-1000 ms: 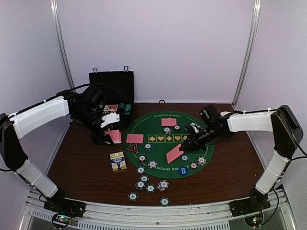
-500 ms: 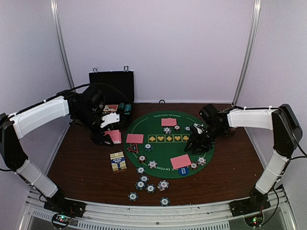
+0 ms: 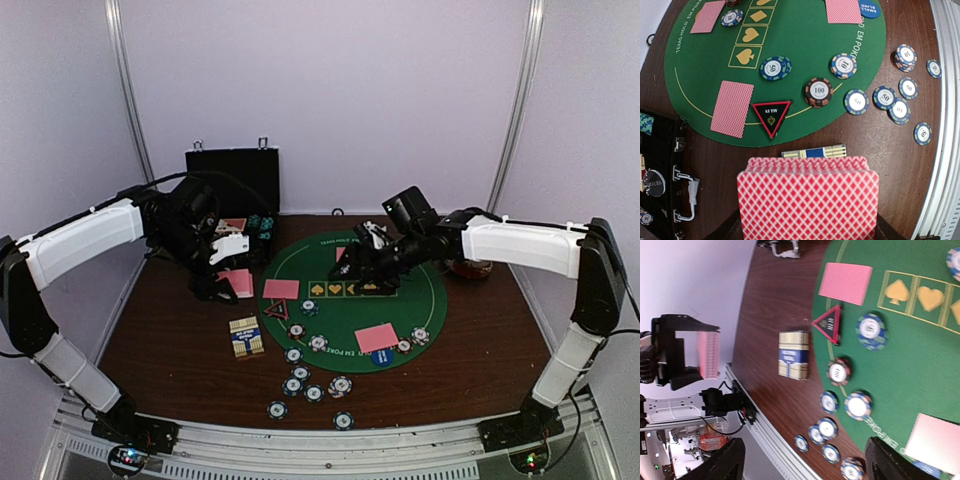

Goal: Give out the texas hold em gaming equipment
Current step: Distribute the poker card in the small blind area, then pick up the poker card from the face-down deck piles.

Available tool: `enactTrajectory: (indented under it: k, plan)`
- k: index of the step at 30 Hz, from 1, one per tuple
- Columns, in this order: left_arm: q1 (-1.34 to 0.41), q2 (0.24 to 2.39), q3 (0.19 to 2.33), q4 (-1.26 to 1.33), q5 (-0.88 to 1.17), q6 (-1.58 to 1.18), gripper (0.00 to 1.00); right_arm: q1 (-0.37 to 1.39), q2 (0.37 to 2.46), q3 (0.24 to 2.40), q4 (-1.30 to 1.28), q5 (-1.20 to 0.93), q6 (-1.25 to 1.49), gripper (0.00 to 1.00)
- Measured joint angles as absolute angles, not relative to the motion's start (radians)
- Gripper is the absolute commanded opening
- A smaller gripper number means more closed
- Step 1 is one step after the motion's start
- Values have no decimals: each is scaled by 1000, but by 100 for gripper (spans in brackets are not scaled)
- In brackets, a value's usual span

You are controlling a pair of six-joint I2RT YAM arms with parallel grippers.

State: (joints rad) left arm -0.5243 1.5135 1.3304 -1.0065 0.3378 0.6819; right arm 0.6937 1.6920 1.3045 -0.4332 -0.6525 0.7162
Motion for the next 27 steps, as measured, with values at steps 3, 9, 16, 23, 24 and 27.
enactTrajectory:
  k: [3,9,16,23,24,27]
  plan:
    - [-524,1514,1337,-1006,343,682,24,757,1754,1340,-292,-700,821,87]
    - [-524,1518,1338,-1009,348,682,23,839,1920,1476,-122,-772,955,87]
    - [-524,1521,1349,-1015,358,682,23,888,2064,1570,33,-841,1065,87]
    - [-525,1522,1351,-1016,364,682,23,910,2149,1668,85,-888,1114,85]
    - [-524,1522,1351,-1016,368,682,22,911,2156,1681,86,-892,1122,85]
    - [-523,1522,1354,-1015,371,682,22,912,2183,1712,94,-905,1134,82]
